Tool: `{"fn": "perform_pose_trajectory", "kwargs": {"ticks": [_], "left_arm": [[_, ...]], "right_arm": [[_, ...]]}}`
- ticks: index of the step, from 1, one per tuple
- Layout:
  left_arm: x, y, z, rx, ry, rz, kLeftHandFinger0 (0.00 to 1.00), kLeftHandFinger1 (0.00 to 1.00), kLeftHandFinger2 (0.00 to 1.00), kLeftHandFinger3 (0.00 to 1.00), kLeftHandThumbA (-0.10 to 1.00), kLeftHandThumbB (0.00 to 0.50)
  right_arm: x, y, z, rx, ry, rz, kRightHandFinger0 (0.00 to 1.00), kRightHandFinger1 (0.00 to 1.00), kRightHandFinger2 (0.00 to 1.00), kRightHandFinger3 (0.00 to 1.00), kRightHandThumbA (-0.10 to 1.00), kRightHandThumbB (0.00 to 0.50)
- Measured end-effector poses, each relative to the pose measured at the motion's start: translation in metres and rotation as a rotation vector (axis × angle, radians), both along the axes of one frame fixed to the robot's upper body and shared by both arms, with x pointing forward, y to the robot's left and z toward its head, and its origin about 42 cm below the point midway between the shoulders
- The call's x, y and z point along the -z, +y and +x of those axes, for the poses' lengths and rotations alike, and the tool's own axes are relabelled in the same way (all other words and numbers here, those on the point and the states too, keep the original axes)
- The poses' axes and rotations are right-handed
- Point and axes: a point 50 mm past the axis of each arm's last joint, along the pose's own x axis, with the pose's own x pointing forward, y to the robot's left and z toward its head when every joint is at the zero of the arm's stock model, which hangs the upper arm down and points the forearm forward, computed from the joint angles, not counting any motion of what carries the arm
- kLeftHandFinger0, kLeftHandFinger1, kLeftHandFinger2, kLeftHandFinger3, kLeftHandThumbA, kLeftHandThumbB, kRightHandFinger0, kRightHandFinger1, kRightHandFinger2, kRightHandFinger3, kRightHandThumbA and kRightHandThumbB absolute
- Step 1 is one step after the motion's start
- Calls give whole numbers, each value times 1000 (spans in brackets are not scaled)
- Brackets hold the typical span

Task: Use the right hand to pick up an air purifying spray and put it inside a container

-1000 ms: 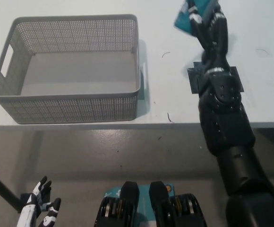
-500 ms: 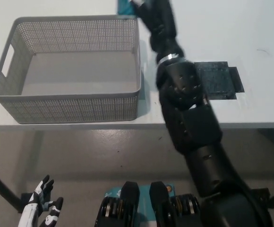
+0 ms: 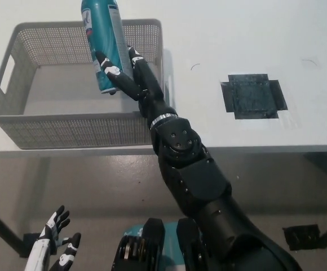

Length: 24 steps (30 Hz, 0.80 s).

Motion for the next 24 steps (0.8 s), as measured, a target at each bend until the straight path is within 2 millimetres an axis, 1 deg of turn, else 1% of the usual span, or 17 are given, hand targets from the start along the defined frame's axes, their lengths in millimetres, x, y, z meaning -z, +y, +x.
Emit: {"fn": "perform_pose_trajectory", "kwargs": {"ticks": [1, 2, 3, 5, 7, 8, 9, 10, 11, 13, 14, 16, 17, 19, 21, 24], "left_arm": [[0, 0, 0, 0, 0, 0, 727, 943, 1000, 1000, 651, 182], [0, 0, 0, 0, 1, -1, 726, 942, 1000, 1000, 651, 182], [0, 0, 0, 0, 2, -1, 723, 941, 1000, 1000, 703, 203], [0, 0, 0, 0, 3, 1, 720, 938, 1000, 1000, 725, 214], [-1, 1, 0, 0, 3, 3, 718, 938, 1000, 1000, 716, 209], [-1, 1, 0, 0, 3, 4, 720, 941, 1000, 1000, 688, 186], [-1, 2, 0, 1, 4, 7, 723, 943, 1000, 1000, 664, 175], [-1, 2, 0, 1, 4, 7, 730, 951, 1000, 1000, 644, 182], [-1, 2, 0, 1, 5, 7, 744, 962, 1000, 1000, 666, 194], [0, 2, 0, 1, 6, 7, 751, 965, 1000, 1000, 677, 201], [0, 2, -1, 1, 6, 7, 749, 962, 1000, 1000, 689, 200], [0, 2, -1, 3, 8, 7, 746, 960, 1000, 1000, 689, 193], [0, 2, -1, 3, 8, 7, 744, 958, 1000, 1000, 691, 209], [1, 2, -2, 3, 11, 7, 745, 956, 1000, 1000, 688, 215], [2, 2, -4, 1, 16, 6, 758, 965, 1000, 1000, 684, 211], [5, 2, -6, -2, 26, 4, 763, 969, 1000, 1000, 717, 222]], "right_arm": [[0, -1, 0, -16, -10, -13, 1000, 1000, 1000, 1000, 474, 500], [0, -2, 1, -28, -15, -19, 1000, 1000, 1000, 1000, 490, 500], [1, -3, 1, -44, -22, -31, 1000, 1000, 1000, 1000, 515, 500], [0, -4, 2, -75, -35, -45, 1000, 1000, 1000, 1000, 538, 500], [-1, -5, 2, -93, -42, -52, 1000, 1000, 1000, 1000, 584, 500], [-2, -5, 2, -106, -52, -61, 1000, 1000, 1000, 1000, 592, 500], [-3, -5, 2, -128, -69, -76, 1000, 1000, 1000, 1000, 582, 500], [-5, -5, 1, -138, -79, -81, 1000, 1000, 1000, 1000, 580, 500], [-7, -5, 0, -153, -90, -87, 1000, 1000, 1000, 1000, 580, 500], [-9, -5, -3, -179, -107, -95, 1000, 1000, 1000, 1000, 576, 500], [-9, -4, -5, -188, -110, -96, 1000, 1000, 1000, 1000, 607, 500], [-12, -4, -9, -217, -119, -96, 1000, 1000, 1000, 1000, 628, 500], [-13, -4, -9, -221, -121, -96, 1000, 1000, 1000, 1000, 602, 500], [-18, -4, -12, -241, -139, -87, 1000, 1000, 1000, 1000, 592, 500], [-28, -6, -17, -250, -169, -69, 1000, 1000, 1000, 1000, 611, 500], [-48, -12, -26, -250, -247, -39, 1000, 1000, 1000, 1000, 609, 500]]}}
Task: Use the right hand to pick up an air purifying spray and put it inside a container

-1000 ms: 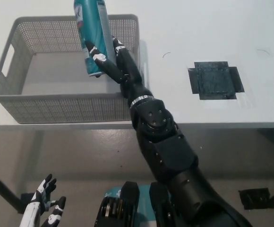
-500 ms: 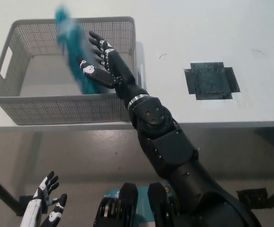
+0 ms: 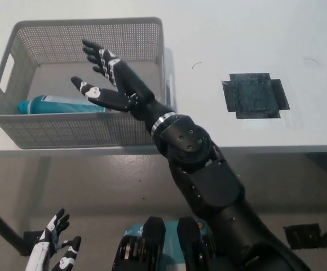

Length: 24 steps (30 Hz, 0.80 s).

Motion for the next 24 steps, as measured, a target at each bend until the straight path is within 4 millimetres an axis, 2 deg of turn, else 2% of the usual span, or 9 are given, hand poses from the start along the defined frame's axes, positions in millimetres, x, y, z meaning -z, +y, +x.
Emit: {"fn": "perform_pose_trajectory", "kwargs": {"ticks": [2, 8, 11, 13, 14, 16, 17, 20, 24], "left_arm": [[2, 0, -2, -2, 8, 0, 752, 956, 1000, 1000, 765, 229], [5, 3, -8, -12, 24, 4, 738, 956, 1000, 1000, 750, 215], [7, 5, -11, -18, 31, 5, 742, 955, 1000, 1000, 762, 261], [7, 5, -12, -21, 34, 5, 746, 959, 1000, 1000, 768, 253], [8, 6, -14, -23, 38, 5, 723, 941, 1000, 1000, 730, 217], [9, 7, -17, -26, 43, 6, 721, 940, 1000, 1000, 721, 226], [10, 7, -19, -27, 47, 5, 729, 951, 1000, 1000, 741, 229], [11, 7, -21, -29, 52, 4, 730, 947, 1000, 1000, 715, 219], [12, 6, -22, -29, 51, 2, 728, 944, 1000, 1000, 709, 215]], "right_arm": [[-13, -6, -6, 0, -47, 27, 1000, 1000, 1000, 1000, 608, 500], [-42, -37, -25, 32, -162, 86, 1000, 1000, 1000, 1000, 655, 500], [-50, -65, -37, 72, -216, 99, 1000, 1000, 1000, 1000, 642, 500], [-50, -83, -43, 99, -235, 102, 1000, 1000, 1000, 1000, 660, 500], [-52, -97, -49, 121, -252, 105, 1000, 1000, 1000, 1000, 647, 500], [-47, -117, -56, 158, -259, 104, 1000, 1000, 1000, 1000, 650, 500], [-39, -133, -63, 190, -256, 99, 1000, 1000, 1000, 1000, 631, 500], [-16, -160, -74, 240, -213, 87, 1000, 1000, 1000, 1000, 665, 500], [29, -192, -93, 300, -110, 51, 1000, 1000, 1000, 1000, 684, 495]]}}
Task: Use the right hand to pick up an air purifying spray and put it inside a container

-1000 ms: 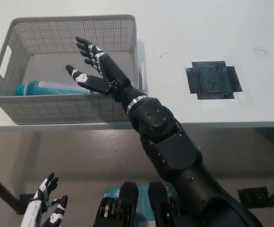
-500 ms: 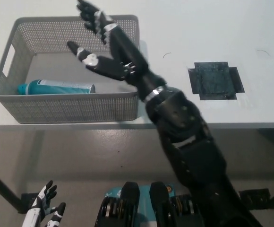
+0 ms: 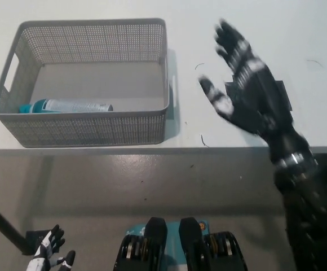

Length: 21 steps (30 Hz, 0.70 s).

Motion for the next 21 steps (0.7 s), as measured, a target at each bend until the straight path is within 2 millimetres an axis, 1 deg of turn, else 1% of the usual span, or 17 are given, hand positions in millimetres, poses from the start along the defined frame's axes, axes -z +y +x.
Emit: {"fn": "perform_pose_trajectory", "kwargs": {"ticks": [3, 4, 5, 6, 7, 8, 9, 10, 12, 13, 14, 15, 16, 18, 19, 20, 21], "left_arm": [[0, -1, 0, -1, 0, -3, 740, 953, 1000, 1000, 740, 222], [0, -1, 0, -1, 0, -4, 740, 958, 1000, 1000, 735, 215], [0, -1, 0, -2, 0, -4, 740, 960, 1000, 1000, 728, 207], [0, -1, 0, -2, 0, -4, 737, 959, 1000, 1000, 721, 199], [0, -1, 0, -2, -1, -4, 724, 952, 1000, 1000, 726, 184], [0, -1, 0, -2, -1, -4, 721, 951, 1000, 1000, 730, 194], [0, -1, 1, -2, -1, -5, 721, 950, 1000, 1000, 731, 197], [1, -1, 0, -2, 0, -5, 720, 949, 1000, 1000, 770, 228], [1, -1, 0, -2, 3, -5, 721, 947, 1000, 1000, 789, 235], [2, -1, 0, -3, 5, -6, 723, 948, 1000, 1000, 781, 212], [2, -1, -1, -4, 6, -6, 727, 950, 1000, 1000, 780, 224], [3, -1, -1, -4, 8, -6, 738, 959, 1000, 1000, 785, 232], [3, -1, -1, -4, 9, -6, 741, 962, 1000, 1000, 791, 240], [3, -1, -1, -5, 11, -7, 744, 965, 1000, 1000, 798, 240], [3, -1, -2, -5, 12, -7, 743, 965, 1000, 1000, 793, 233], [4, -1, -2, -6, 13, -7, 743, 965, 1000, 1000, 792, 232], [4, -1, -2, -7, 15, -7, 741, 962, 1000, 1000, 801, 242]], "right_arm": [[40, -23, -18, 46, 89, -2, 1000, 1000, 1000, 1000, 741, 475], [55, -31, -25, 63, 123, -7, 1000, 1000, 1000, 1000, 826, 454], [68, -37, -30, 78, 155, -13, 1000, 1000, 1000, 1000, 889, 456], [83, -43, -37, 93, 191, -19, 1000, 1000, 1000, 1000, 930, 458], [93, -48, -42, 105, 215, -26, 1000, 1000, 1000, 1000, 966, 441], [107, -54, -49, 119, 248, -33, 1000, 1000, 1000, 1000, 999, 422], [122, -59, -58, 132, 287, -40, 1000, 1000, 1000, 1000, 1000, 422], [133, -64, -65, 141, 312, -47, 1000, 1000, 1000, 1000, 1000, 397], [157, -72, -83, 161, 376, -57, 1000, 1000, 1000, 1000, 1000, 395], [176, -79, -98, 176, 430, -65, 1000, 1000, 1000, 1000, 1000, 406], [187, -82, -106, 184, 464, -71, 1000, 1000, 1000, 1000, 984, 438], [201, -87, -118, 194, 505, -80, 1000, 1000, 1000, 1000, 956, 446], [212, -91, -127, 203, 540, -87, 1000, 1000, 1000, 1000, 947, 438], [233, -102, -152, 223, 604, -107, 1000, 1000, 1000, 1000, 948, 449], [236, -105, -156, 227, 613, -111, 1000, 1000, 1000, 1000, 922, 458], [244, -112, -171, 242, 639, -123, 1000, 1000, 1000, 1000, 914, 455], [249, -118, -181, 252, 653, -134, 1000, 1000, 1000, 1000, 890, 460]]}}
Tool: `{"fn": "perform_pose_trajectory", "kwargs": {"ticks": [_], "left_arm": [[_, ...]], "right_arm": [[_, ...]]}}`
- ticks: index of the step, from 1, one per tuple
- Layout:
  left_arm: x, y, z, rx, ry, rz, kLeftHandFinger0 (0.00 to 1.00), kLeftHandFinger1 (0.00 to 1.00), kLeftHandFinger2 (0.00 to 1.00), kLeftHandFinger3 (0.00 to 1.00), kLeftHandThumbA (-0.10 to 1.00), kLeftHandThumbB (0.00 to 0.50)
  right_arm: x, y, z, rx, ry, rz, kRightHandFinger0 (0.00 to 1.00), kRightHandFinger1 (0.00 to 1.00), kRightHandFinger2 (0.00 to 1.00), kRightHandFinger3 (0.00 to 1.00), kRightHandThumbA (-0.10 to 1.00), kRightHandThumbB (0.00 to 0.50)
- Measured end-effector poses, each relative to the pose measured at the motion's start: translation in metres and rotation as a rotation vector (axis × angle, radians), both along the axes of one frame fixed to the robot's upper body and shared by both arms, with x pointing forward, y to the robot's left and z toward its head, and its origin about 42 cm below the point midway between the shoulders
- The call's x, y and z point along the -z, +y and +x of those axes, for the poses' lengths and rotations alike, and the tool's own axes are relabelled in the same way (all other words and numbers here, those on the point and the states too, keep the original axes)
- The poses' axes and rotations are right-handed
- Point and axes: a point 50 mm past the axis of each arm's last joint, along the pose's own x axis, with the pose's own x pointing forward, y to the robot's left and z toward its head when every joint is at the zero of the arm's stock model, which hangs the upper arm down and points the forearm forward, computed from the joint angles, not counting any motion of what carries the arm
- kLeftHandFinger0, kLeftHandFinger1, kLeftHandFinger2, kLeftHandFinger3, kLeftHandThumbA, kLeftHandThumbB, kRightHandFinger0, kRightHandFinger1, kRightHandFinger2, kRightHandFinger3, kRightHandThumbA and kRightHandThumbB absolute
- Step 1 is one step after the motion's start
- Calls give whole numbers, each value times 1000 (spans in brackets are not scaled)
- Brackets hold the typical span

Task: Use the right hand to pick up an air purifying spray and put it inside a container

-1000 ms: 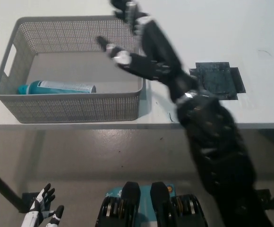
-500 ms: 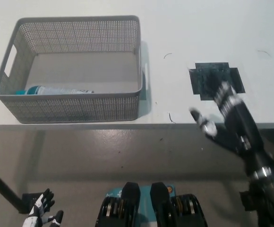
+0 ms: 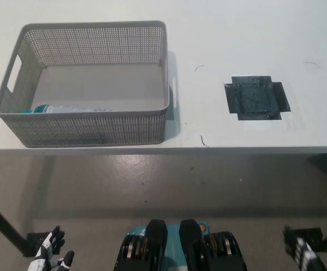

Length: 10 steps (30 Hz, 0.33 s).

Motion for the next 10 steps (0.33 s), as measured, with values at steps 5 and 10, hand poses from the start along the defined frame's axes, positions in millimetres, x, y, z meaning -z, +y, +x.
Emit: {"fn": "perform_pose_trajectory", "kwargs": {"ticks": [5, 10], "left_arm": [[1, 1, 0, -2, 2, 0, 732, 959, 1000, 1000, 786, 247], [1, 2, -1, -8, 4, -2, 743, 958, 1000, 1000, 770, 240]], "right_arm": [[9, -13, -10, 4, -1, -41, 1000, 1000, 1000, 1000, 897, 455], [10, -12, -1, -8, -38, -69, 1000, 1000, 1000, 1000, 892, 445]]}}
